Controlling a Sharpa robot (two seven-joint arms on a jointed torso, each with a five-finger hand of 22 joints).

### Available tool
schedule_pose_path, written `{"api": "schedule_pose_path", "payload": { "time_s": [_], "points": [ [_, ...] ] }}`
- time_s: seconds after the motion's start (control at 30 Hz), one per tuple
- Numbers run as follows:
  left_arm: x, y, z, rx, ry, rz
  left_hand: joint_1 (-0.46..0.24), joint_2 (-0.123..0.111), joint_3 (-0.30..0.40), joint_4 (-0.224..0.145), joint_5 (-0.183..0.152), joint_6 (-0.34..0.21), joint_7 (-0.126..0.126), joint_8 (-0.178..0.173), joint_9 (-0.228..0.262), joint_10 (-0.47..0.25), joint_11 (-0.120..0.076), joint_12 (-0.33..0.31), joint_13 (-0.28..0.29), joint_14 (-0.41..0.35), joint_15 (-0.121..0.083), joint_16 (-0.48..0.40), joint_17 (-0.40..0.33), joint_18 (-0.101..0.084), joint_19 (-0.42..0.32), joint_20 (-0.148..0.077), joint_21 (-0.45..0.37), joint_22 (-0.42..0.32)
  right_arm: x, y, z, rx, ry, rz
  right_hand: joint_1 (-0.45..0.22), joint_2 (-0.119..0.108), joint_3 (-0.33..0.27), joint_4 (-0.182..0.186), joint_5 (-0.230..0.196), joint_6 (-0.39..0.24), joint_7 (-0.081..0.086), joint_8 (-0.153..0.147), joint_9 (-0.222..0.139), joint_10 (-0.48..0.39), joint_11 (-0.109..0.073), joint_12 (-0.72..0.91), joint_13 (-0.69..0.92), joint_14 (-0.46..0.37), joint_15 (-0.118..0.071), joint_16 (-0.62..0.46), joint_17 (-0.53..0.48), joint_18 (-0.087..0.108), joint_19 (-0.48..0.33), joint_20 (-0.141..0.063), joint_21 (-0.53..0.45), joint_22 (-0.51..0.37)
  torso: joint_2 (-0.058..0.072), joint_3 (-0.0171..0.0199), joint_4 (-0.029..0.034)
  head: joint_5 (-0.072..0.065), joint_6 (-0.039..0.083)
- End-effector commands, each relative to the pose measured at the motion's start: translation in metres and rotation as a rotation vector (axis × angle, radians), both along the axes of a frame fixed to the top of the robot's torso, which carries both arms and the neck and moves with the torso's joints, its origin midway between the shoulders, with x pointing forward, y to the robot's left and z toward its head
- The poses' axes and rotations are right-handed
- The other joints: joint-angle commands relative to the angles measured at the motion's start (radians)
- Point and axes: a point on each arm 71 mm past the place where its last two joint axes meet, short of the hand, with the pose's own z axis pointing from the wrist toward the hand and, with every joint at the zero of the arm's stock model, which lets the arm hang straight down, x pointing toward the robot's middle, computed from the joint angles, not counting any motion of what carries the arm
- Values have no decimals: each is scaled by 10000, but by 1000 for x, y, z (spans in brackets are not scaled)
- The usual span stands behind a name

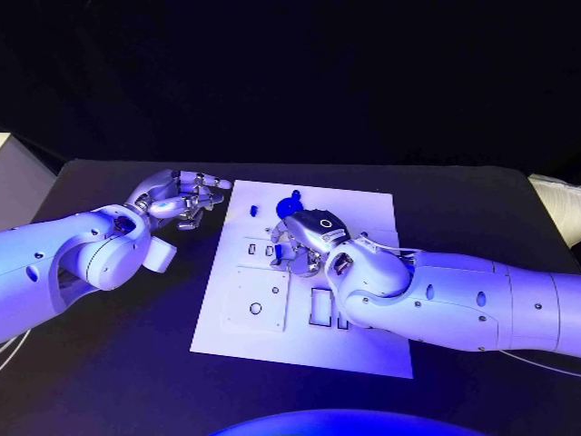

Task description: Assemble the parts on the task board

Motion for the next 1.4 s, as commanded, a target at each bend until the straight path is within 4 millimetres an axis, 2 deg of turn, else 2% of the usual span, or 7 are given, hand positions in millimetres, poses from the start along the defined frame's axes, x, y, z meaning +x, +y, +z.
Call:
{"api": "schedule_pose_path", "payload": {
  "time_s": [0.03,0.37,0.53,0.73,1.03,1.3,1.4],
  "points": [
    [0,-2,1,-47,0,-199,-30,69,-56,-18,-37,3,38,-7,9,14,79,-38,-17,472,56,20,1158,-109,24,62,-18,16,0,1,1,119,-141,76,156,8,-177,74,-56,-65,15,-69,-19,-26,45,-65,-25,920,72,-34,2191,-23,101,24,-47,1466,-2,2,1,-6,2],
    [0,-2,1,-33,16,-183,-24,58,-100,-33,-38,-26,57,-40,0,5,110,-48,-34,471,73,18,1155,-110,29,74,-18,21,-2,-1,5,656,-420,189,436,111,-638,354,41,-137,42,-140,-68,-37,66,-66,-22,920,88,-37,2189,-14,94,45,-110,1457,-7,3,2,-10,19],
    [1,-2,-1,55,132,-146,-71,-25,-351,-2,-7,-221,268,-225,-60,-27,426,-46,-63,483,341,34,1193,-124,33,266,-22,25,-4,-3,11,1448,-580,457,597,138,-936,570,176,-205,63,-196,-103,-1,84,16,34,914,104,-48,2164,-5,84,57,-168,1444,-36,3,1,5,53],
    [4,-4,-5,432,427,-189,-534,-19,-1046,489,-7,124,456,79,40,-28,613,82,-60,472,537,31,1185,-102,2,499,-47,-20,-4,-6,24,2879,-575,1635,1059,328,-1036,747,511,-233,89,-197,-118,-73,104,-21,22,824,123,-204,1804,153,-220,77,-990,1099,-114,10,-34,12,121],
    [10,-9,-12,1893,1340,-647,-1524,81,-2404,1879,10,632,200,1420,748,225,446,430,145,496,410,40,1215,-102,46,429,-54,-18,11,-25,37,4806,829,2200,1569,326,-655,730,1261,-241,114,14,-72,-580,119,-766,-482,579,129,-660,951,474,-946,86,-2832,315,-316,34,-125,109,189],
    [13,-26,-9,4138,2655,-1766,-1083,272,-3667,3175,53,-74,-180,3725,2854,793,117,1219,1148,530,76,12,1228,-102,99,133,-105,-67,39,-61,46,6988,2465,670,1563,319,-504,773,1575,-369,156,93,-53,-968,155,-1403,-961,465,160,-884,600,594,-1245,113,-3626,-28,-500,40,-170,232,206],
    [14,-33,-5,4880,3060,-2054,-1244,349,-3959,3305,18,-138,-249,4159,3311,915,63,1390,1381,529,57,0,1219,-99,98,92,-123,-89,48,-74,51,7522,2645,137,1492,300,-499,813,1607,-431,172,112,-47,-1027,172,-1485,-1034,441,173,-931,536,610,-1289,123,-3757,-85,-548,55,-177,299,192]
  ]
}}
